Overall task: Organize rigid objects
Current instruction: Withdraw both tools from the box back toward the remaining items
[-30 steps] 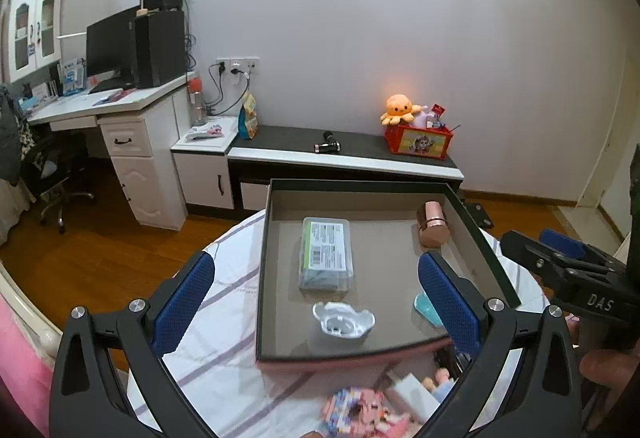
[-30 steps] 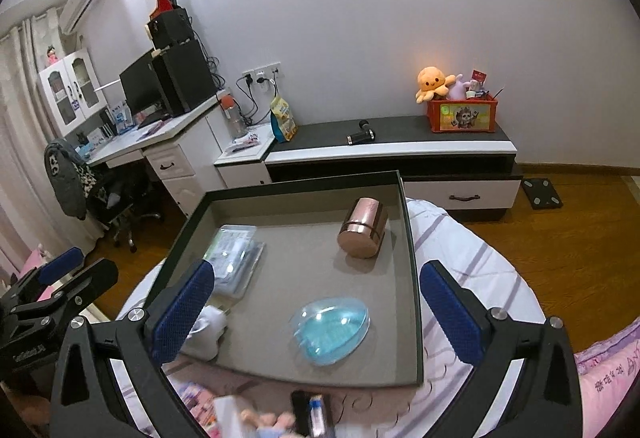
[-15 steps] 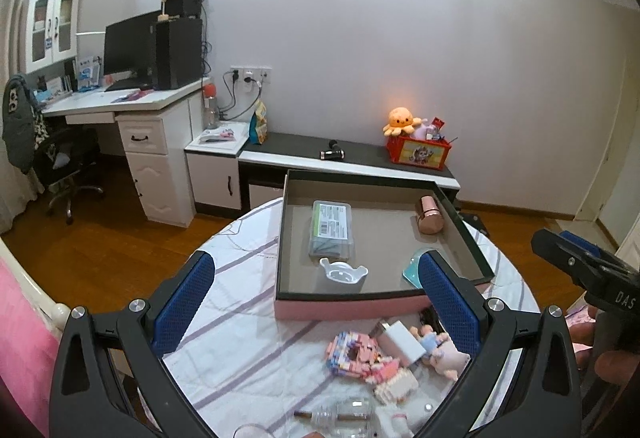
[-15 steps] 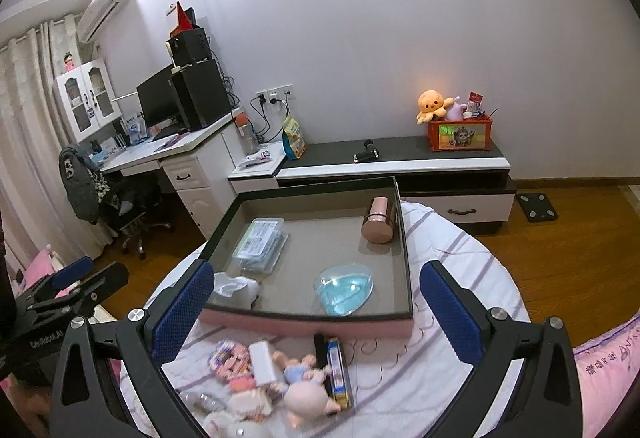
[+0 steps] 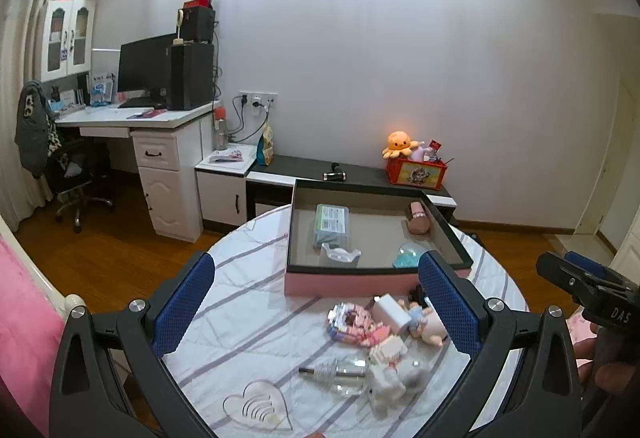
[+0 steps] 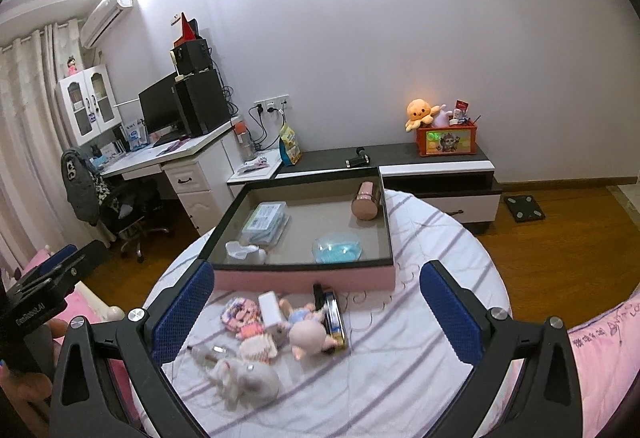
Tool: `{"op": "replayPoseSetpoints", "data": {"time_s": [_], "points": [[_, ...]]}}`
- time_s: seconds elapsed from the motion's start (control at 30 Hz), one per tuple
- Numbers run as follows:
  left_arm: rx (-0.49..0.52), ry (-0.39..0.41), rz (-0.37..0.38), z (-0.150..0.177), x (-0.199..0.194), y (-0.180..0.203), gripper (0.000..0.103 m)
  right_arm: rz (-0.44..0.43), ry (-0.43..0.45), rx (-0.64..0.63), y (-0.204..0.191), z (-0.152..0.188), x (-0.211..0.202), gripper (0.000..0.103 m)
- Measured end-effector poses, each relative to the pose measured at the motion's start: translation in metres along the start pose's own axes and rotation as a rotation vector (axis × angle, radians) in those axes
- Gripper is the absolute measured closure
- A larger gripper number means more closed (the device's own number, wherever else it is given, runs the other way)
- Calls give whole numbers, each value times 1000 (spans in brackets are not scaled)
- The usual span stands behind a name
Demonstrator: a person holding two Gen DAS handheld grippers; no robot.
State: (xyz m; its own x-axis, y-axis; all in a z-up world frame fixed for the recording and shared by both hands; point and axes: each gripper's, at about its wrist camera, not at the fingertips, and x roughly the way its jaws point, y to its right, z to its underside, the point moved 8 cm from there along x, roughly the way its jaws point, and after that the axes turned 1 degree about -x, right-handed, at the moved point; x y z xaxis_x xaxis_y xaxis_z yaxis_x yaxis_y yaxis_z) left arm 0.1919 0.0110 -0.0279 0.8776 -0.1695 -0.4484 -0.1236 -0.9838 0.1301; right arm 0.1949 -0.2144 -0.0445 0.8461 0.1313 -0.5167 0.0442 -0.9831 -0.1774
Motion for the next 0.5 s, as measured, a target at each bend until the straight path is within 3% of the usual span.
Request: {"op": "replayPoseSetpoints", "data": {"time_s": [0.5], "points": [[0, -61, 6, 44, -8, -1, 0, -6, -57, -31, -7, 35, -11, 0]]}}
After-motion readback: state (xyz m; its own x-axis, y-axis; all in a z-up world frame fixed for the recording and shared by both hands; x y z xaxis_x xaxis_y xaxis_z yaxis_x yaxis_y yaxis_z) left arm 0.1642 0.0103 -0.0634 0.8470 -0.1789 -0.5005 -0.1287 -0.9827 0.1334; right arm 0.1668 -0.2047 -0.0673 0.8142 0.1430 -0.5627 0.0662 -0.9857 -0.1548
